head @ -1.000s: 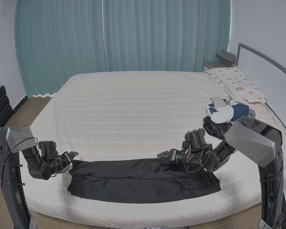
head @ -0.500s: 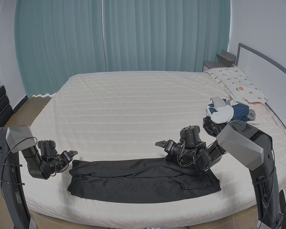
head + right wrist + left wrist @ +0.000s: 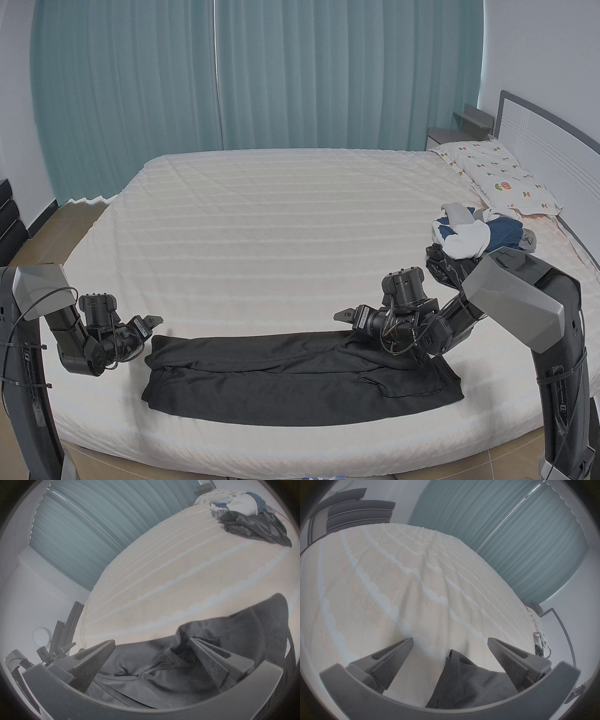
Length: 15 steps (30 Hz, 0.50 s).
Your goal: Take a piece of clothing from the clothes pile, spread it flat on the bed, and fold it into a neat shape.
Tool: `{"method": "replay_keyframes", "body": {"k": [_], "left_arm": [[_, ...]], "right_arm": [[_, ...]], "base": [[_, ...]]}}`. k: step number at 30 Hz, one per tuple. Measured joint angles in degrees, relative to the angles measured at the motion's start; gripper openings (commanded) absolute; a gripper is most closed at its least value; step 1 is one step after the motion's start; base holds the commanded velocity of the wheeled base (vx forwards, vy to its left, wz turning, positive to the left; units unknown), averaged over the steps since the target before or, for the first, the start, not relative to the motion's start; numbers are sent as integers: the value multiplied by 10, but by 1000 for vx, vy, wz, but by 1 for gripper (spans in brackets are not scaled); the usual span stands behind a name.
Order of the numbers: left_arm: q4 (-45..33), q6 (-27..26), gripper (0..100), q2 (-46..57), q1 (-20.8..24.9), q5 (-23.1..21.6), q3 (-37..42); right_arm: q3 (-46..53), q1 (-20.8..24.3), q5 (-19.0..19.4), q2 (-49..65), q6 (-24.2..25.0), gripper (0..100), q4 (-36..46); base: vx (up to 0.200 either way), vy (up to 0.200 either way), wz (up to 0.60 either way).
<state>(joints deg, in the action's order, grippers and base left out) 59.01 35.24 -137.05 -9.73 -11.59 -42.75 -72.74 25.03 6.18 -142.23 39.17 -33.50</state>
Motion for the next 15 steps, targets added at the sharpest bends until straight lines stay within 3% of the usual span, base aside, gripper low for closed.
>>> {"method": "replay_keyframes", "body": {"k": [15], "left_arm": [[0, 0, 100, 0, 0, 0, 1]], "right_arm": [[-18, 20, -2, -4, 7, 100, 2]], "base": [[0, 0, 0]]}}
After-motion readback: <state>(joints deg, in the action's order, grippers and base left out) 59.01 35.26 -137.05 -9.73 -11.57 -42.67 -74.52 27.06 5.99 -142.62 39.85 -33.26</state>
